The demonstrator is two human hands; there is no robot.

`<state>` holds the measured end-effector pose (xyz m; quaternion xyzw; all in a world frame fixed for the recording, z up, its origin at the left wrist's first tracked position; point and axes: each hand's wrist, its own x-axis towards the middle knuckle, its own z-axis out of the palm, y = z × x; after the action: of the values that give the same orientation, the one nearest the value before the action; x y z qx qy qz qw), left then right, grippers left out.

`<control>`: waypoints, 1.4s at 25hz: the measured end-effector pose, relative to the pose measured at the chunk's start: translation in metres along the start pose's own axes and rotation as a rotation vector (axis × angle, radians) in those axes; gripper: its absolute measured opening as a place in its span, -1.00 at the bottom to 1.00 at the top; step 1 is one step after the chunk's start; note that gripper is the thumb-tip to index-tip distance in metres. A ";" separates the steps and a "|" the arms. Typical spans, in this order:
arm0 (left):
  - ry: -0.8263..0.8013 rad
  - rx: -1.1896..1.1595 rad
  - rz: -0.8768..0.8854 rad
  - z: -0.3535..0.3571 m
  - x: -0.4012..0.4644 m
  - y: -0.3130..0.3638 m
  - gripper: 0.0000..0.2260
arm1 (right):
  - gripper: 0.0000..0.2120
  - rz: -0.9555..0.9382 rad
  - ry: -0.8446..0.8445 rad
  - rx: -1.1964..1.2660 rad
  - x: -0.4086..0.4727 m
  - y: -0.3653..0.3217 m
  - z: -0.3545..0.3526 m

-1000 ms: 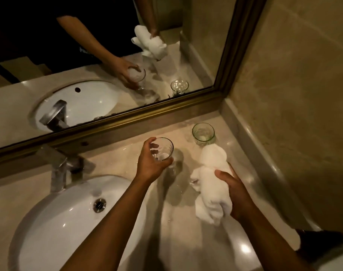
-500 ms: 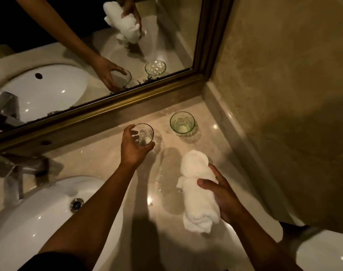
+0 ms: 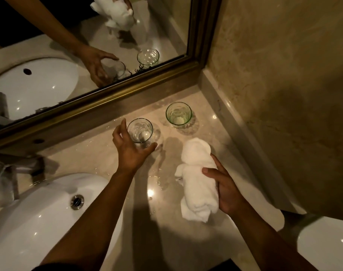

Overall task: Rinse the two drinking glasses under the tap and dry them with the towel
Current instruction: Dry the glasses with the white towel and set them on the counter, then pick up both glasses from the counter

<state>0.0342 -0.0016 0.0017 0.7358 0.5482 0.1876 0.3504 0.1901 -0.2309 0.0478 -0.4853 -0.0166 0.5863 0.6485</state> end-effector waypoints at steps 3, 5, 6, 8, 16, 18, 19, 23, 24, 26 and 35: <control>0.105 -0.042 0.096 -0.008 -0.056 0.014 -0.56 | -0.30 0.036 -0.063 0.223 -0.007 0.004 0.001; -0.125 -0.390 -0.121 -0.010 -0.103 0.043 -0.80 | -0.38 0.026 -0.115 0.305 -0.011 0.010 0.003; -0.267 -0.502 -0.208 -0.013 -0.123 0.057 -0.70 | -0.45 0.010 -0.127 0.299 -0.013 0.014 0.005; -0.481 -0.575 -0.274 -0.017 -0.150 0.070 -0.55 | -0.50 -0.032 -0.107 0.223 -0.019 0.024 0.008; -0.732 -0.964 -0.408 -0.072 -0.172 0.066 -0.54 | -0.36 -0.086 0.089 0.084 -0.055 0.047 0.023; -0.802 -1.221 -0.542 -0.079 -0.176 0.064 -0.46 | -0.62 -0.005 0.085 0.249 -0.066 0.047 0.035; -0.816 -1.284 -0.580 -0.078 -0.176 0.061 -0.43 | -0.55 0.040 0.090 0.318 -0.069 0.048 0.035; -0.819 -1.178 -0.576 -0.062 -0.167 0.048 -0.37 | -0.22 0.131 0.016 0.269 -0.078 0.039 0.019; -0.836 -1.130 -0.575 -0.057 -0.163 0.043 -0.31 | -0.20 0.167 -0.006 0.224 -0.079 0.034 0.012; -0.890 -1.048 -0.559 -0.046 -0.155 0.034 -0.19 | -0.15 0.201 -0.002 0.075 -0.078 0.021 -0.001; -0.703 -0.074 -0.312 0.019 -0.152 0.008 -0.78 | -0.12 -0.089 0.325 -0.967 -0.009 -0.001 -0.079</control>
<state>0.0020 -0.1508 0.0110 0.6500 0.4927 -0.1121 0.5676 0.2344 -0.2865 0.0115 -0.8134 -0.2053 0.4005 0.3684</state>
